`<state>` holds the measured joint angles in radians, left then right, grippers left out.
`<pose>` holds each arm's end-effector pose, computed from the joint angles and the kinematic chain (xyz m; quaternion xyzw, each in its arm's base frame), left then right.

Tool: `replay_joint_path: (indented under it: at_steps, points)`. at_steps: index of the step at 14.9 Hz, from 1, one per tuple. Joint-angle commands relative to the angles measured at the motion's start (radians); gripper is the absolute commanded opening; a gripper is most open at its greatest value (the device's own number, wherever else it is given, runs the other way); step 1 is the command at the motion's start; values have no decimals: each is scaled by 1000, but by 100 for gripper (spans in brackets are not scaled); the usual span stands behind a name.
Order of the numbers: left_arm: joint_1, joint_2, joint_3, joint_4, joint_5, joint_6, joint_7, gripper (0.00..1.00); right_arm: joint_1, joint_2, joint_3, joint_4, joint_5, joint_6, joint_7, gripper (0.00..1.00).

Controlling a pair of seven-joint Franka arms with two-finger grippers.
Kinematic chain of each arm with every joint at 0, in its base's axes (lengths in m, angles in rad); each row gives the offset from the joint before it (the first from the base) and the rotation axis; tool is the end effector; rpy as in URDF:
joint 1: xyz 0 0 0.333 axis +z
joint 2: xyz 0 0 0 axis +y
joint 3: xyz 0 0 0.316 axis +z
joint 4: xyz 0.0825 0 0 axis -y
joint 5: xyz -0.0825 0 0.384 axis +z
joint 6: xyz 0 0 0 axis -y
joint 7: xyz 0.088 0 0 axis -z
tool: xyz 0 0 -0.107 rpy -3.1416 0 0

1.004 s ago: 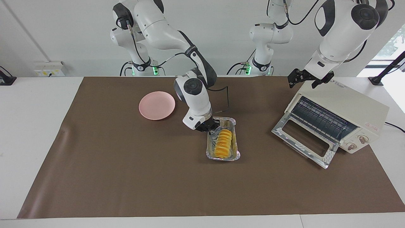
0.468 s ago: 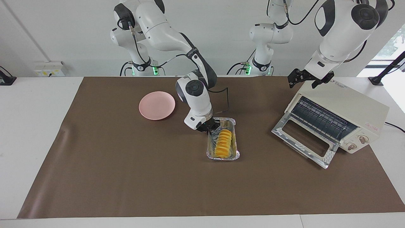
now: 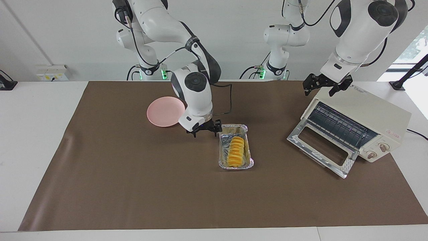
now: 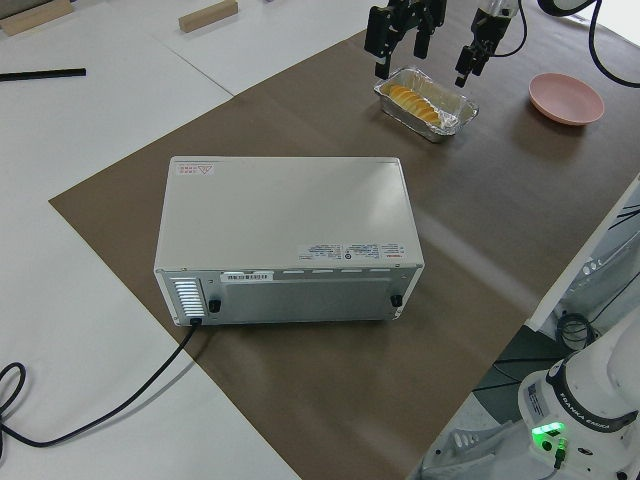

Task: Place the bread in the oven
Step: 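Grasp the foil tray with the left gripper while the right gripper withdraws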

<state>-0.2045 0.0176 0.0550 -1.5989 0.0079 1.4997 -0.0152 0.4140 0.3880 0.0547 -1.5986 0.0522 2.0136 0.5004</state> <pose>0.5443 -0.0813 0.5959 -0.9960 0.0669 0.0578 0.0092 0.5995 0.3022 0.4105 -0.9989 0.0289 0.0037 0.0365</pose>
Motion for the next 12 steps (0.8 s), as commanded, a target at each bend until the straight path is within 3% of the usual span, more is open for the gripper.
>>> replay_joint_path:
  at_steps: [1,3,5,9,10,12]
  points:
    - [-15,-28,-3,-24,6,20,0,100,-64,-98,11,-32,-14,-48,-11,100]
    - [-48,-16,-7,-22,3,80,-104,100,-128,-147,11,-32,-14,-119,-43,100]
    - [-67,56,-6,32,-93,79,-129,100,-196,-199,11,-32,-15,-205,-168,100]
    - [-205,385,0,380,-148,-9,-280,100,-303,-308,10,-32,-18,-358,-293,100]
    - [-251,450,5,437,-157,-3,-364,100,-328,-328,10,-32,-20,-381,-313,100]
    - [-321,501,3,453,-172,90,-481,100,-375,-362,10,-35,-20,-429,-330,100]
